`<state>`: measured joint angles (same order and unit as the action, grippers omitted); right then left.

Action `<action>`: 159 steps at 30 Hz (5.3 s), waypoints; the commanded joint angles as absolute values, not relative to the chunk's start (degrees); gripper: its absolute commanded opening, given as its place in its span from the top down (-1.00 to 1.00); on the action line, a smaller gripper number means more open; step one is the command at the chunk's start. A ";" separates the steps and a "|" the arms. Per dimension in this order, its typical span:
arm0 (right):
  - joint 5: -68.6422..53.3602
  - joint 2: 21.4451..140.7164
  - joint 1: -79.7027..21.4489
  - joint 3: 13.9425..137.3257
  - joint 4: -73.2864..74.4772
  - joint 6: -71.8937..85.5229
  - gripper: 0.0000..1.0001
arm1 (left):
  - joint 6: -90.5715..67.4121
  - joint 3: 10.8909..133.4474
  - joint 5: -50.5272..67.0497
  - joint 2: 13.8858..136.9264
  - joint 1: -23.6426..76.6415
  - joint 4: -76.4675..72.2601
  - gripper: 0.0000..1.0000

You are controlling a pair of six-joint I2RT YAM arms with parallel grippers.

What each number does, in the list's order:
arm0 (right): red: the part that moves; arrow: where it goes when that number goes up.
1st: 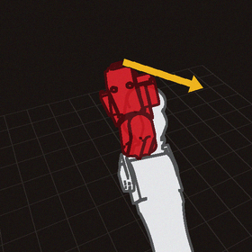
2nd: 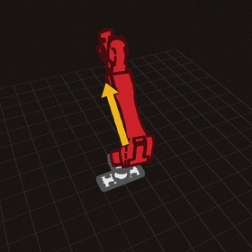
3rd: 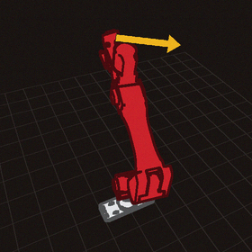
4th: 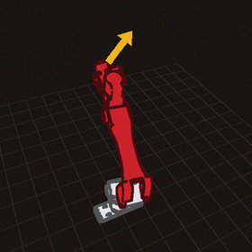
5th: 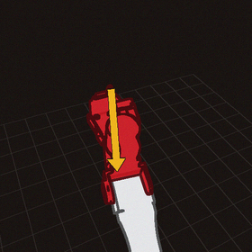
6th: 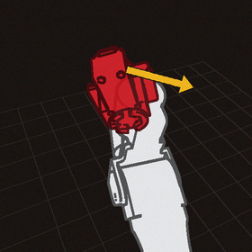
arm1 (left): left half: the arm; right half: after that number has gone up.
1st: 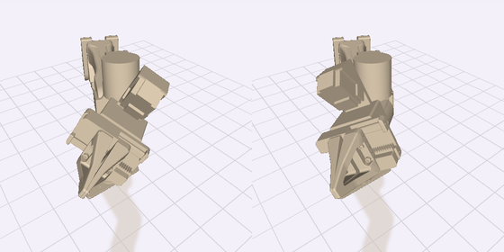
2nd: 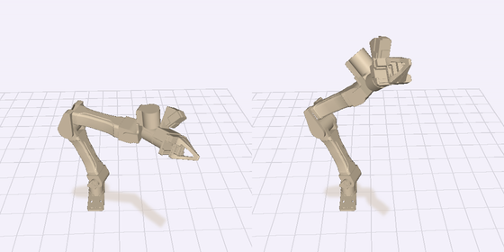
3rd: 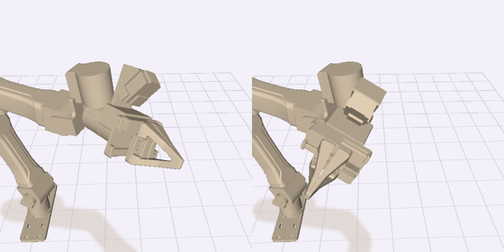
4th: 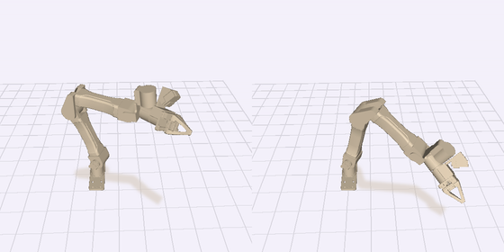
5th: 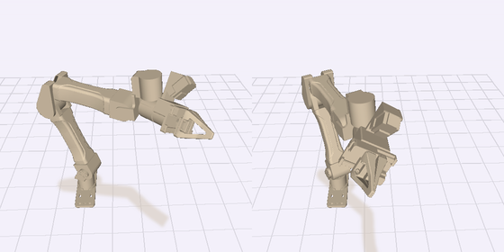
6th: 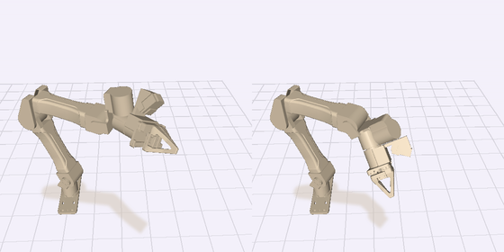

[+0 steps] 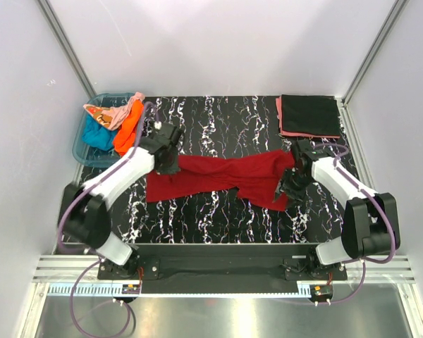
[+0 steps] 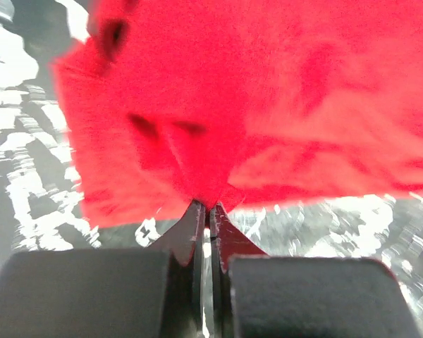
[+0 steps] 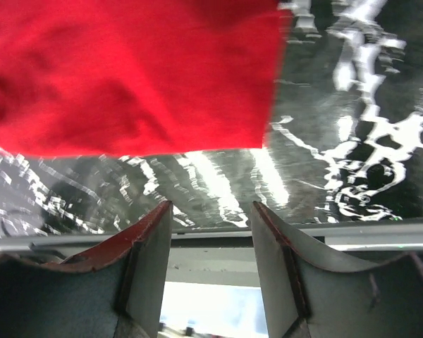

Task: Fold and stack the t-shirts
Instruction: Flatten the tshirt out

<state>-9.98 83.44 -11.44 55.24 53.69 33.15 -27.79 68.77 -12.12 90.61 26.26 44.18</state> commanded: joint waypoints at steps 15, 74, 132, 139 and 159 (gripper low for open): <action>-8.88 89.64 -7.65 48.69 42.11 34.72 -0.02 | -25.58 63.54 -7.82 67.59 26.46 43.59 1.00; -15.29 106.61 -8.09 72.15 33.05 24.17 0.06 | -22.15 58.01 -5.45 61.44 26.46 45.88 1.00; -14.13 98.16 5.33 131.02 77.68 26.72 1.00 | -17.32 74.01 -15.48 55.91 25.66 49.40 1.00; -26.45 97.21 14.67 136.58 76.38 30.58 1.00 | -16.16 70.05 -18.07 49.14 25.49 52.19 1.00; -26.03 91.59 31.46 150.11 23.73 53.18 1.00 | 4.04 101.59 -21.20 56.60 25.40 26.90 1.00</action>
